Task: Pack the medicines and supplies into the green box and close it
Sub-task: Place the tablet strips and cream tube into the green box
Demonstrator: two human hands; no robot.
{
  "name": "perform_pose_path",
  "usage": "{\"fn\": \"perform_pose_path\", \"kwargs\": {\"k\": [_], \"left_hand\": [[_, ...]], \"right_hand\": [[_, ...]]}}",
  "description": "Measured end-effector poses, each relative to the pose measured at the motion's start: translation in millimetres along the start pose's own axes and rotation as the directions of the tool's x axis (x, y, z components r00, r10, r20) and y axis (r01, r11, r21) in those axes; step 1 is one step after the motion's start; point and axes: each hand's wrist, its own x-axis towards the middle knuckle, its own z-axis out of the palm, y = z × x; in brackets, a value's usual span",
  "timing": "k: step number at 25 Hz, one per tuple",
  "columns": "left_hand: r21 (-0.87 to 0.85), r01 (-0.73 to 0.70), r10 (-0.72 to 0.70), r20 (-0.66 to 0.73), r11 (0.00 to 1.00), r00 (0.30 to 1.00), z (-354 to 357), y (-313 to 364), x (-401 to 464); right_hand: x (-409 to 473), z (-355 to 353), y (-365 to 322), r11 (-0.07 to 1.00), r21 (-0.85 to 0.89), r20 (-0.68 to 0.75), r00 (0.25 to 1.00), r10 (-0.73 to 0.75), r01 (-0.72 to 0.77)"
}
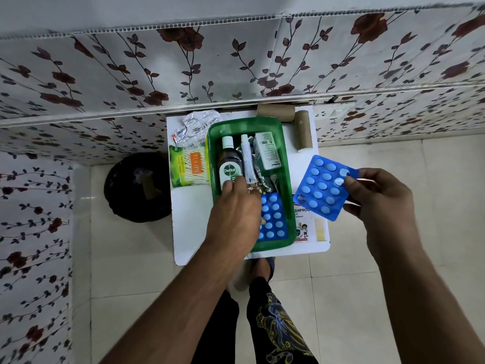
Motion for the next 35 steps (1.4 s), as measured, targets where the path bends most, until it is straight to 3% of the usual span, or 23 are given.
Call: {"fn": "perform_pose_path", "kwargs": {"k": [3,6,8,11,15,18,21,24,26,28,30,32,35], "left_hand": [[-0.177,-0.037,0.013,-0.134,0.984,0.991,-25.9,-15.4,-5.3],[-0.381,0.061,-0.202,-0.342,0.923,0.918,-49.2,-55.0,-14.9],[-0.473,0.14,-0.325,-0.337,0.87,0.884,-44.2,-83.9,-20.2],[-0.565,0.24,-0.435,-0.238,0.789,0.868,-25.0,-108.8,-24.3],[-0.598,0.285,-0.468,-0.174,0.749,0.866,-8.3,-118.0,-28.4],[-0.6,0.288,-0.465,-0.16,0.747,0.871,-2.0,-121.1,-29.6],[-0.617,0.298,-0.475,-0.142,0.728,0.868,0.3,-121.5,-28.5],[-0.624,0.29,-0.468,-0.14,0.726,0.873,-0.8,-120.3,-25.9],[-0.607,0.272,-0.457,-0.17,0.747,0.873,-4.1,-122.0,-24.5],[-0.591,0.273,-0.475,-0.215,0.759,0.853,-10.2,-125.3,-19.0],[-0.601,0.331,-0.534,-0.192,0.728,0.824,-11.8,-131.6,-4.7],[-0.622,0.428,-0.603,-0.089,0.655,0.793,-8.2,-138.3,15.7],[-0.639,0.493,-0.634,0.011,0.591,0.773,1.7,-142.3,40.5]], "right_hand": [[-10.7,8.6,-16.3,0.989,-0.012,-0.02,0.988,-0.151,0.151],[-24.6,14.7,-38.5,0.94,-0.072,-0.11,0.935,-0.338,0.332],[-30.4,31.0,-41.7,0.929,-0.114,-0.01,0.935,-0.355,0.352],[-34.7,79.9,-16.1,0.893,-0.351,0.292,0.939,-0.179,0.28],[-32.4,115.1,20.6,0.71,-0.597,0.393,0.908,-0.147,0.373],[-33.7,119.3,28.0,0.46,-0.752,0.412,0.881,-0.231,0.472],[-42.3,122.2,31.3,0.292,-0.78,0.493,0.831,-0.258,0.553],[-43.8,120.3,29.5,0.313,-0.759,0.528,0.821,-0.217,0.571],[-43.5,110.7,18.0,0.43,-0.716,0.503,0.833,-0.228,0.55],[-36.9,92.8,-3.1,0.638,-0.62,0.336,0.889,-0.31,0.457],[-4.7,76.8,-18.5,0.777,-0.524,0.084,0.929,-0.36,0.349],[40.2,72.4,-22.4,0.794,-0.559,-0.04,0.948,-0.315,0.24],[90.7,84.3,-13.9,0.731,-0.672,0.006,0.988,-0.157,0.12]]}}
